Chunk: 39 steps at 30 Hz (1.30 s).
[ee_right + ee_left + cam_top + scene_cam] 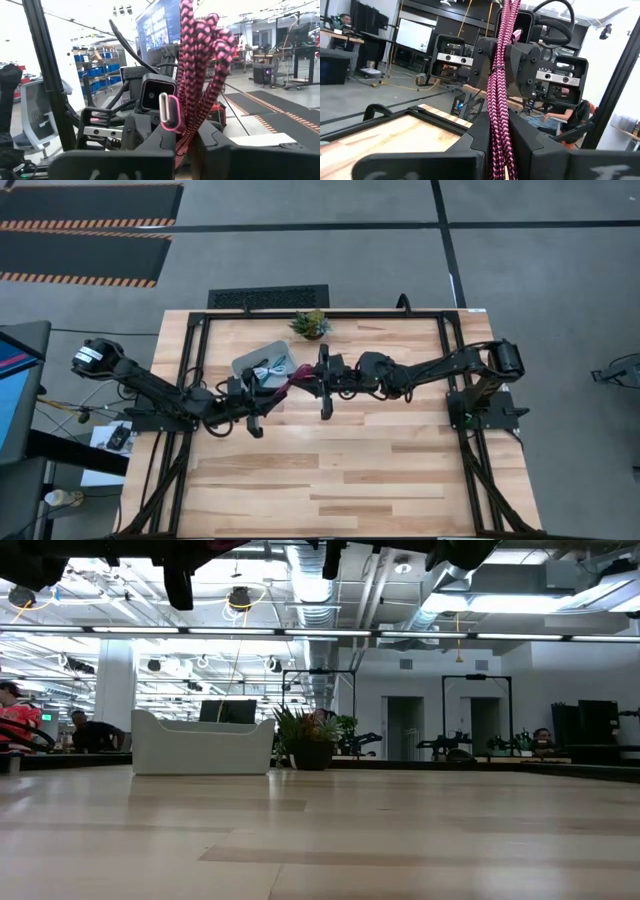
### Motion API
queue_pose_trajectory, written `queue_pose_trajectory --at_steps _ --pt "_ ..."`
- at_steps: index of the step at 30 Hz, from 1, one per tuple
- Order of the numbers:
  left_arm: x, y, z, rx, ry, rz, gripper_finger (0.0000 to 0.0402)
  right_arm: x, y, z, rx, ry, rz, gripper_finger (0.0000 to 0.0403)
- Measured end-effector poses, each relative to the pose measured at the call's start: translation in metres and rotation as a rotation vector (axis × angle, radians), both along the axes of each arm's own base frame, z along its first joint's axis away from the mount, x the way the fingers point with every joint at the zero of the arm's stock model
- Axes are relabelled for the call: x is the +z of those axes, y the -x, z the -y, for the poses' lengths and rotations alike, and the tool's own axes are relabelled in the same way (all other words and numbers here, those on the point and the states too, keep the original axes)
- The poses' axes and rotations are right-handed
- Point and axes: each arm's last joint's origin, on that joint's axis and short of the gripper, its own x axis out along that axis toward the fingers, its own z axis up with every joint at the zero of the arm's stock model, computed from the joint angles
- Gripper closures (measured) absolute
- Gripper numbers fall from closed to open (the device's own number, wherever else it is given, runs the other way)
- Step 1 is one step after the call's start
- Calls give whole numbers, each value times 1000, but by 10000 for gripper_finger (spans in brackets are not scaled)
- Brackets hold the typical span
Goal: Pick and place USB-C Cables
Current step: Put the red charger cable into the white bin
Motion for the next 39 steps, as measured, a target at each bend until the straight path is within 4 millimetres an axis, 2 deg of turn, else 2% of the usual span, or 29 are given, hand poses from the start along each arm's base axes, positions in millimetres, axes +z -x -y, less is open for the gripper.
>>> queue_pose_trajectory --at_steps 3,6,9,15,19,24,28,32,37,39 --pt "-1 0 -1 27 21 -10 368 -1 0 1 -19 -6 -5 385" --pt "-2 0 0 35 3 -30 338 1 -2 5 -28 -7 -12 385" --pt "-3 2 1 38 -13 -60 292 14 -5 9 -41 5 -6 386" --pt "2 18 -2 71 -1 -141 216 39 -15 21 -75 102 -118 387" --pt "7 36 -7 77 35 -197 202 56 -18 29 -107 183 -186 387" --pt "7 63 -14 61 106 -275 209 69 -18 43 -159 252 -251 387" --pt "6 82 -19 46 163 -303 221 55 -23 54 -205 257 -325 387" --pt "4 95 -24 55 184 -324 234 24 -39 58 -207 264 -429 387" --pt "0 101 -27 78 201 -356 246 -20 -62 61 -228 285 -525 387" --pt "-2 101 -27 83 207 -365 249 -29 -72 63 -256 307 -544 388"
